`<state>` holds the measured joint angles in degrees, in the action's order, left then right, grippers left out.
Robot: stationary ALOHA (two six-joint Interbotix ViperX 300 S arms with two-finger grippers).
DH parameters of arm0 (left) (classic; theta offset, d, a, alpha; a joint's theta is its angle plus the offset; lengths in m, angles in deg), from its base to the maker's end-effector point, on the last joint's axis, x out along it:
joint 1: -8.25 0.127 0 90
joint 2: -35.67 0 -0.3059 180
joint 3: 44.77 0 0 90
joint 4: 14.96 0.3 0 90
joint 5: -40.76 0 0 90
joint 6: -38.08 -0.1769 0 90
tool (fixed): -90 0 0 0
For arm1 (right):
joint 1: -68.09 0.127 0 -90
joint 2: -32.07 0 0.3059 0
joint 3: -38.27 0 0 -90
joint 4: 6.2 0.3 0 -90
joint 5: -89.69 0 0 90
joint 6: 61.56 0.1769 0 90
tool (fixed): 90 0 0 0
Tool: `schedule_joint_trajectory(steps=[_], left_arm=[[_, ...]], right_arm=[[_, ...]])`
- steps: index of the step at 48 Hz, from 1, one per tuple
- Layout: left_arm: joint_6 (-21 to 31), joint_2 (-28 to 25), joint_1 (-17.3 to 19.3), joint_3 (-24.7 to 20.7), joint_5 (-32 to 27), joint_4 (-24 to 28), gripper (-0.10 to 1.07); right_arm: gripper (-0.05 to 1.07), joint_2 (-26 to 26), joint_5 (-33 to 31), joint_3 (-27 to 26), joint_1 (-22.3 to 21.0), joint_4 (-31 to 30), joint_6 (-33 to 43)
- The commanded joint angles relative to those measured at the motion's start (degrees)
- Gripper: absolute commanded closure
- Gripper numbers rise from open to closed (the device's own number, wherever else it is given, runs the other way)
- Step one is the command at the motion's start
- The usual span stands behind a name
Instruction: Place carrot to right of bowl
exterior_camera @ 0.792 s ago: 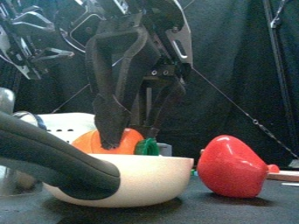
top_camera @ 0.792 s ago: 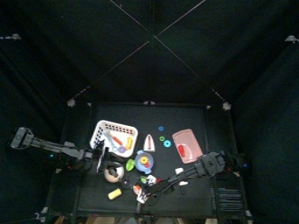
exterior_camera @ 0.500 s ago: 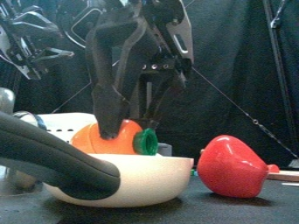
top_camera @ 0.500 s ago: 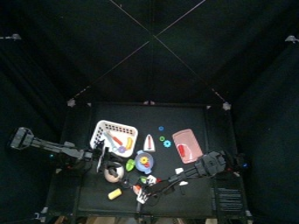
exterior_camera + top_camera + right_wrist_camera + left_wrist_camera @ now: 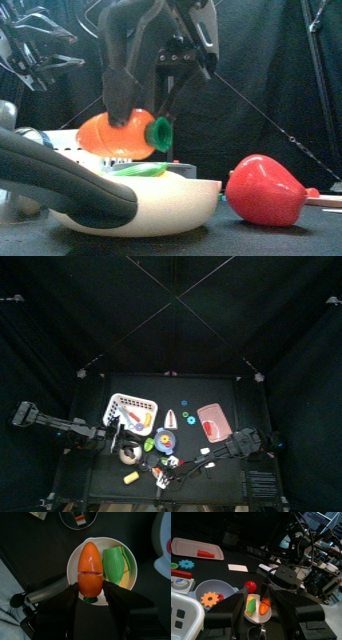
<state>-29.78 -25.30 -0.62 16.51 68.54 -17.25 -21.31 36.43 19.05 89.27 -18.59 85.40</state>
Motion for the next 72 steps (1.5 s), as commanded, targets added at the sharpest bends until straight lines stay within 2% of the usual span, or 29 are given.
schedule_joint_trajectory(steps=[1, 7, 21, 37, 42, 47, 53, 57, 72], left_arm=[[-0.18, 0.0, -0.09, -0.7, 0.18, 0.18, 0.19], [-0.18, -0.09, -0.09, -0.7, 0.26, 0.18, 0.19], [-0.18, 0.0, 0.88, -1.85, 0.35, 0.7, 0.19], [-0.26, 1.67, 7.65, -5.8, 0.35, 1.49, 0.19], [-0.18, 2.72, 10.81, -5.45, 0.53, 1.67, 0.19], [-0.26, 3.69, 12.39, -4.13, 0.62, 2.02, 0.19], [-0.18, 4.39, 12.92, -2.81, 0.7, 3.69, 0.19], [-0.18, 4.92, 13.01, -3.25, 0.7, 4.66, 0.19], [-0.09, 5.1, 13.01, -2.81, 0.79, 6.06, 0.19]], right_arm=[[0.45, -4.66, -0.09, 0.44, -0.26, -0.97, 0.26], [0.45, -7.82, -0.09, 3.69, -0.53, -2.37, 2.46], [0.45, -16.52, 1.05, 16.96, -2.46, -11.6, 18.02], [0.44, -22.76, 6.15, 30.59, -6.94, -13.54, 31.2], [0.44, -23.82, 9.14, 34.54, -8.61, -13.36, 34.1], [0.44, -24.52, 12.48, 37.79, -9.93, -13.18, 36.3], [0.41, -24.52, 14.24, 40.08, -11.6, -13.01, 38.5], [0.36, -24.52, 14.59, 41.31, -12.48, -12.92, 39.99], [0.16, -24.52, 15.21, 41.48, -13.18, -12.22, 40.25]])
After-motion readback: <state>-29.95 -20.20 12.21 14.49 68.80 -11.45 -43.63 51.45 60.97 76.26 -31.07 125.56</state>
